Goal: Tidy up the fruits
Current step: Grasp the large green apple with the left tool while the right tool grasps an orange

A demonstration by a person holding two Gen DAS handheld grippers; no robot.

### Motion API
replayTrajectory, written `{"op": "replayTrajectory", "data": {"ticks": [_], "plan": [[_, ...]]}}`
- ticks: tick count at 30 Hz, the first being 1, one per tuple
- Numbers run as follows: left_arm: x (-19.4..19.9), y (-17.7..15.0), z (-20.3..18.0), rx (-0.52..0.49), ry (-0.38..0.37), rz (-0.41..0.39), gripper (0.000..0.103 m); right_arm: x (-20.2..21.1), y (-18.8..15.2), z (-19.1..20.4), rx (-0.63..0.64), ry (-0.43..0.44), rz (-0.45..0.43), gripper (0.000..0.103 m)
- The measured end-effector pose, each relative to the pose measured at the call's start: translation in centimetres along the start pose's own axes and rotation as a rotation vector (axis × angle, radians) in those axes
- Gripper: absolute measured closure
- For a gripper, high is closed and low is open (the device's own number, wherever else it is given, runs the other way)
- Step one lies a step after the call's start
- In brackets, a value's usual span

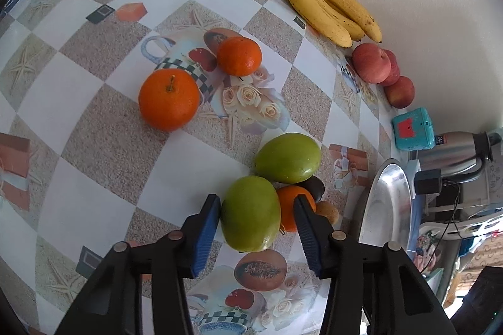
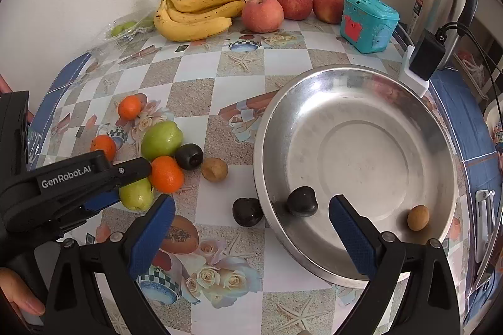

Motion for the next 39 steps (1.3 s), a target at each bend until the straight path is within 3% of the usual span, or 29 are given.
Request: {"op": "replayTrajectory", "data": {"ticks": [2, 3, 12, 20, 27, 39], "plan": [[0.1, -0.1, -0.1, -0.001, 0.006, -0.002, 0.054, 0.0, 0.0, -0.1, -0.005, 0.002, -0.001, 0.005], [0.2, 0.0, 0.1, -0.003, 0.026, -0.006, 0.061, 0.0, 0.1, -0.1, -0.007, 0.004, -0.002, 0.005], [0.6, 0.2, 0.6, 0.010, 0.053, -0.015, 0.061, -0.5, 0.2, 0.0, -0.020, 0.029, -0.004, 0.005], [2.4, 1.9, 1.5, 0.021, 0.102, -0.082, 0.061, -1.5, 1.1, 2.3, -0.025, 0.131, -0.011, 0.006], [4.0, 3.3, 3.2, 0.038, 0.187, -0.134, 0.061, -3.1, 1.3, 5.4, 0.033, 0.176, 0.024, 0.028], [5.1, 4.1, 3.8, 0.063, 0.199, -0.160, 0.061, -6.1, 0.8, 7.9, 0.091, 0.180, 0.094, 0.052]]}}
Point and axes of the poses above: each gripper's, at about its wrist camera, not at the fingertips, and x roughly against the way its jaws point, z to its left, y to its top, the point moved 7 cm from there along -x, roughly the way its jaws point, and after that the axes turned 3 degrees about y, right-handed, at the moved point
